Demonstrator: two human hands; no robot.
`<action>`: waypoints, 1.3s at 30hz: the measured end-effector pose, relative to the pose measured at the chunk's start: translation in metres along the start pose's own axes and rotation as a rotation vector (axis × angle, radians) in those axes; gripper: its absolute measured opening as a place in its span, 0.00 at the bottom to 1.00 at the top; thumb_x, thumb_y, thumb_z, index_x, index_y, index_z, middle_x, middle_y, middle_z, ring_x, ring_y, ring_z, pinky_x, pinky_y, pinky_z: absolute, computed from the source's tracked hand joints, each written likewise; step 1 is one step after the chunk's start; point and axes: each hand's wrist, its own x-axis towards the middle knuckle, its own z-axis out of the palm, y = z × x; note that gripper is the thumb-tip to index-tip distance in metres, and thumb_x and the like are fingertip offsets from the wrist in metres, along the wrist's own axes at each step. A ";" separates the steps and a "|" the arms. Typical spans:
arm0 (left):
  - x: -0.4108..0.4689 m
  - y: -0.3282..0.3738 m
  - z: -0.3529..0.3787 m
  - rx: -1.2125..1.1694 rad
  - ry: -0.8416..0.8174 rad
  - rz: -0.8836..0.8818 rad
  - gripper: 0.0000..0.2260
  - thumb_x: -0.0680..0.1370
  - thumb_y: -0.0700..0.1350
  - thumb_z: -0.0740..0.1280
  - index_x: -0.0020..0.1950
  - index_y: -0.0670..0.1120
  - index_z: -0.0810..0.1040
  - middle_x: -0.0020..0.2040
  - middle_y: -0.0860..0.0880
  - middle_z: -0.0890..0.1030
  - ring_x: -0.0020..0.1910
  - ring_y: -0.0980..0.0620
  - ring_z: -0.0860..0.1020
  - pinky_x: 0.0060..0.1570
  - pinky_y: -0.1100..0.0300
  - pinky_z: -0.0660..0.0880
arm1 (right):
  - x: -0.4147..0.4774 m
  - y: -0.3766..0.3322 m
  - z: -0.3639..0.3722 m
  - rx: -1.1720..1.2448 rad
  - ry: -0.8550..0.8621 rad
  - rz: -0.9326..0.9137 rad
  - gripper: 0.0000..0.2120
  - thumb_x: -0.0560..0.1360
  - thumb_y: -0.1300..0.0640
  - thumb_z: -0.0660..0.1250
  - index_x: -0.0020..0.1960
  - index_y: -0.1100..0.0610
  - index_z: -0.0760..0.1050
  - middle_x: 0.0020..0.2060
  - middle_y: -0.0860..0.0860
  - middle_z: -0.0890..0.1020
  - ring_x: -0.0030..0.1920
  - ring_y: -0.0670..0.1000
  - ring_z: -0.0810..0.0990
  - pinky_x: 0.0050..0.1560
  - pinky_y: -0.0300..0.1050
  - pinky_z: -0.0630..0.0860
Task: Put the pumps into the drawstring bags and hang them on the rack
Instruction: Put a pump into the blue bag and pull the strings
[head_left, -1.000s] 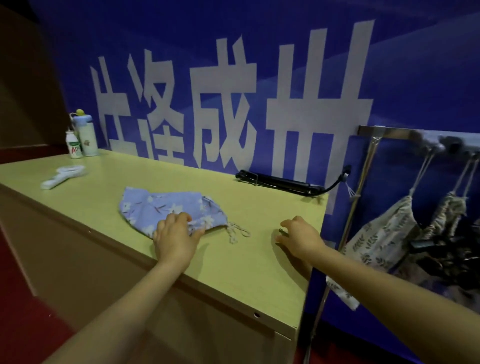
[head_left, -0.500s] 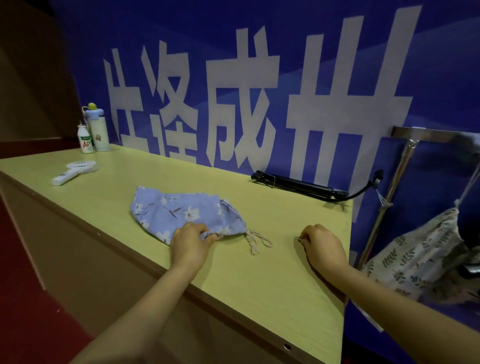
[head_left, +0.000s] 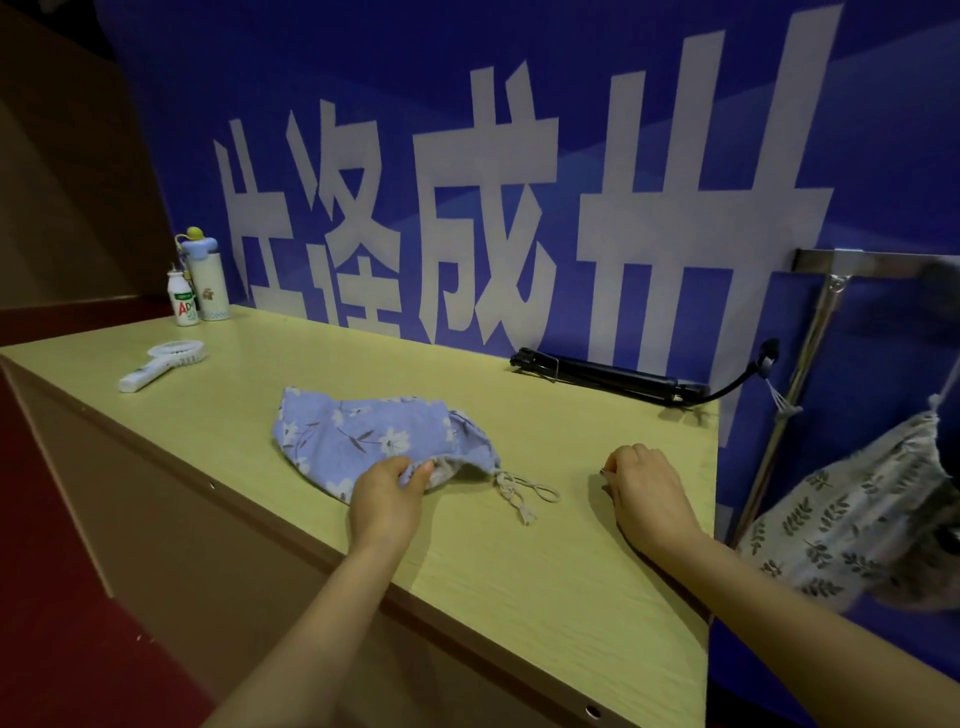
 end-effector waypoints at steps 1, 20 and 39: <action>0.000 0.001 -0.001 -0.023 0.008 0.000 0.16 0.79 0.49 0.63 0.57 0.37 0.78 0.58 0.38 0.79 0.59 0.40 0.76 0.57 0.51 0.73 | 0.000 -0.002 -0.002 0.017 -0.011 -0.005 0.09 0.79 0.60 0.59 0.58 0.57 0.72 0.52 0.52 0.77 0.51 0.50 0.73 0.55 0.44 0.74; -0.044 0.077 -0.144 -0.130 0.507 0.317 0.10 0.80 0.47 0.60 0.41 0.47 0.75 0.41 0.47 0.77 0.39 0.51 0.75 0.35 0.60 0.67 | -0.022 -0.243 -0.068 0.612 -0.084 -0.373 0.10 0.80 0.57 0.54 0.56 0.58 0.71 0.50 0.58 0.79 0.49 0.57 0.79 0.47 0.51 0.78; -0.020 0.082 -0.106 -0.233 0.439 0.209 0.12 0.79 0.45 0.62 0.37 0.43 0.74 0.32 0.45 0.74 0.32 0.50 0.70 0.29 0.60 0.63 | 0.004 -0.196 -0.074 0.803 -0.229 -0.373 0.12 0.79 0.59 0.58 0.42 0.62 0.77 0.35 0.57 0.81 0.35 0.53 0.78 0.39 0.46 0.72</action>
